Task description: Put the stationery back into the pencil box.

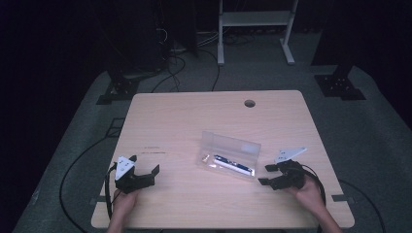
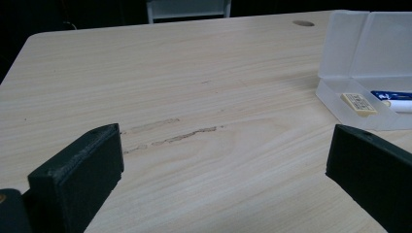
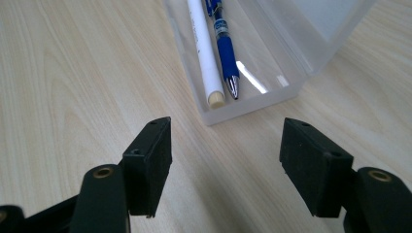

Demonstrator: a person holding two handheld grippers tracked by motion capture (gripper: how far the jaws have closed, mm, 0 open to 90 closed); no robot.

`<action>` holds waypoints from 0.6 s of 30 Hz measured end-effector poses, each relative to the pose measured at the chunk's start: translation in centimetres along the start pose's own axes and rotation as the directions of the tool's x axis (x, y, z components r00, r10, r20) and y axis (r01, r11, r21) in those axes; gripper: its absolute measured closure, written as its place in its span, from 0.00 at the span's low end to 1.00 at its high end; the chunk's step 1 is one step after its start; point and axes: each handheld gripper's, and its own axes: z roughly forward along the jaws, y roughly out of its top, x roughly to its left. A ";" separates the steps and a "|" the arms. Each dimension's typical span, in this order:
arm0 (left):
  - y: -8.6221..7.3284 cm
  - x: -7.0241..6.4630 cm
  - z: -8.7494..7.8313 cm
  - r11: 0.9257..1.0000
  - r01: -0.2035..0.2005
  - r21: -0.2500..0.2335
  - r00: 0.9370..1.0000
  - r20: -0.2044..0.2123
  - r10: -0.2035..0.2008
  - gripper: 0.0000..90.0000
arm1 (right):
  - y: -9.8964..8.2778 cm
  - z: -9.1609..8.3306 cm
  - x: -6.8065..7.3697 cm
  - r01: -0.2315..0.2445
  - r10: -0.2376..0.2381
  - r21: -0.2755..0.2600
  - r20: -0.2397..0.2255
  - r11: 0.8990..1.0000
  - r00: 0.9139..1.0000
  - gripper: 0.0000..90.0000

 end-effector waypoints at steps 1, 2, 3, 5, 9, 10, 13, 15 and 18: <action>0.0 0.0 0.0 1.000 0.000 0.000 1.000 0.000 0.000 0.00 | -0.1 0.0 0.0 -0.002 0.002 -0.004 0.000 1.000 1.000 0.40; 0.0 0.0 0.0 1.000 0.000 0.000 1.000 0.000 0.000 0.00 | -0.2 -0.1 -0.1 -0.006 0.006 -0.005 0.002 1.000 1.000 0.40; 0.0 0.0 0.0 1.000 0.001 0.000 1.000 0.000 -0.001 0.00 | -0.3 -0.2 -0.1 -0.001 0.001 -0.006 0.004 1.000 1.000 0.40; 0.0 0.0 0.0 1.000 -0.001 0.000 1.000 0.000 0.001 0.00 | -0.6 -0.4 -0.2 -0.010 0.010 -0.005 0.007 1.000 1.000 0.40; 0.0 0.0 0.0 1.000 -0.001 0.001 1.000 0.000 0.001 0.00 | -1.0 -0.7 -0.4 -0.020 0.020 -0.007 0.009 1.000 1.000 0.40; 0.0 0.0 0.0 1.000 -0.002 0.001 1.000 0.000 0.002 0.00 | -1.1 -0.7 -0.4 -0.023 0.023 -0.003 0.009 1.000 1.000 0.40; 0.0 -0.1 0.0 1.000 -0.003 0.001 1.000 0.000 0.003 0.00 | -1.4 -1.0 -0.5 -0.030 0.030 -0.010 0.015 1.000 0.999 0.40; 0.0 -0.1 0.0 1.000 -0.003 0.001 1.000 0.000 0.003 0.00 | -1.6 -1.1 -0.5 -0.037 0.037 -0.008 0.016 0.999 0.999 0.40; 0.0 -0.1 0.0 1.000 -0.003 0.002 1.000 -0.001 0.003 0.00 | -1.9 -1.2 -0.6 -0.041 0.041 -0.010 0.019 0.999 0.999 0.40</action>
